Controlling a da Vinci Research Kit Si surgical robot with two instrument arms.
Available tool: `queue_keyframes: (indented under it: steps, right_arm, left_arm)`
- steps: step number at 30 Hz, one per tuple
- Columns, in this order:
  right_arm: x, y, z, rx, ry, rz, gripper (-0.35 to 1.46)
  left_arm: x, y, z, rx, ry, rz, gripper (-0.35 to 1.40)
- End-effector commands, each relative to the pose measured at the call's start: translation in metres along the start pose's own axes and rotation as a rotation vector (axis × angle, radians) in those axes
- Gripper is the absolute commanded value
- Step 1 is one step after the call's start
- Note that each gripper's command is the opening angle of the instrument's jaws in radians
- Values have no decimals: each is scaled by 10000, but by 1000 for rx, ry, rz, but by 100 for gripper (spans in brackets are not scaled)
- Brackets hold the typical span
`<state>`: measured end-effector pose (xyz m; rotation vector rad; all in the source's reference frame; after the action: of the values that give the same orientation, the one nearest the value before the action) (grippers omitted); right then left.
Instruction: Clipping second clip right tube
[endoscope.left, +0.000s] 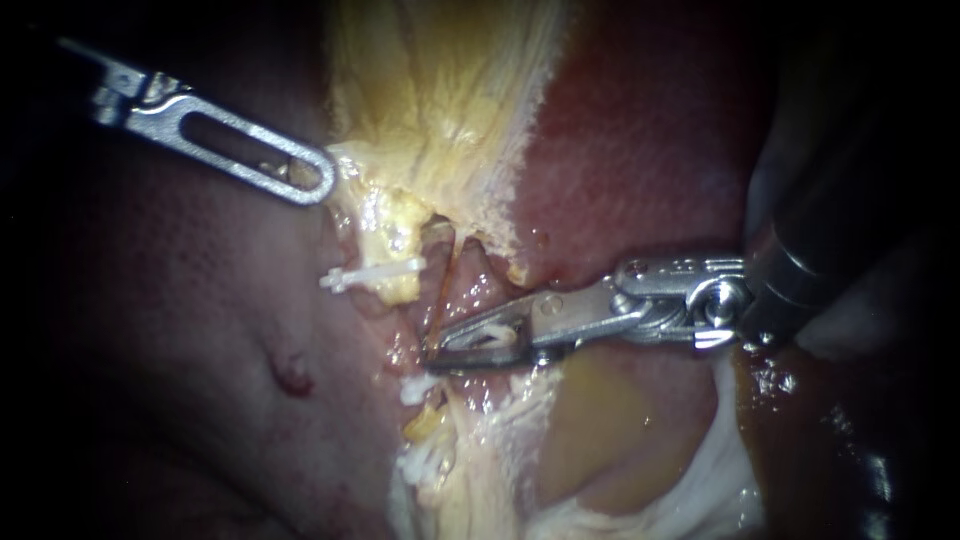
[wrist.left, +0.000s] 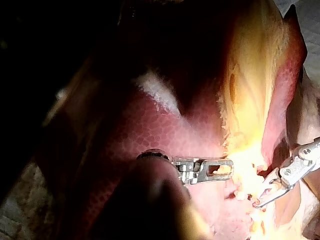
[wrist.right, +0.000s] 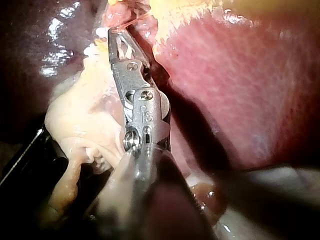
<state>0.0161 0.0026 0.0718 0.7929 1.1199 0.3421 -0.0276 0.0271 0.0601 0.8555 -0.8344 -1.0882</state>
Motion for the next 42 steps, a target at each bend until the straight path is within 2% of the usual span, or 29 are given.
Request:
queue_keyframes:
  steps: [1,5,11,13,15,18,35,39,42]
  right_arm:
    - [0,0,0,0,0,0,-17]
    - [0,0,0,0,3,0,-12]
    - [1,1,1,5,23,-1,28]
    - [2,2,3,1,49,28,42]
    - [3,2,5,-13,69,40,47]
    - [2,2,6,-10,80,46,49]
    - [-2,0,5,0,89,60,50]
    - [-2,0,4,33,127,99,50]
    - [-3,1,5,53,177,149,50]
  left_arm:
    - [0,0,0,0,0,0,-35]
    - [0,0,0,0,0,0,-35]
    - [0,0,0,0,0,0,-35]
    - [0,0,0,0,0,0,-35]
    - [0,0,0,0,0,0,-35]
    - [0,0,0,0,0,0,-35]
    - [0,0,0,0,0,0,-35]
    - [0,0,0,0,0,0,-35]
    - [0,0,0,0,0,0,-35]
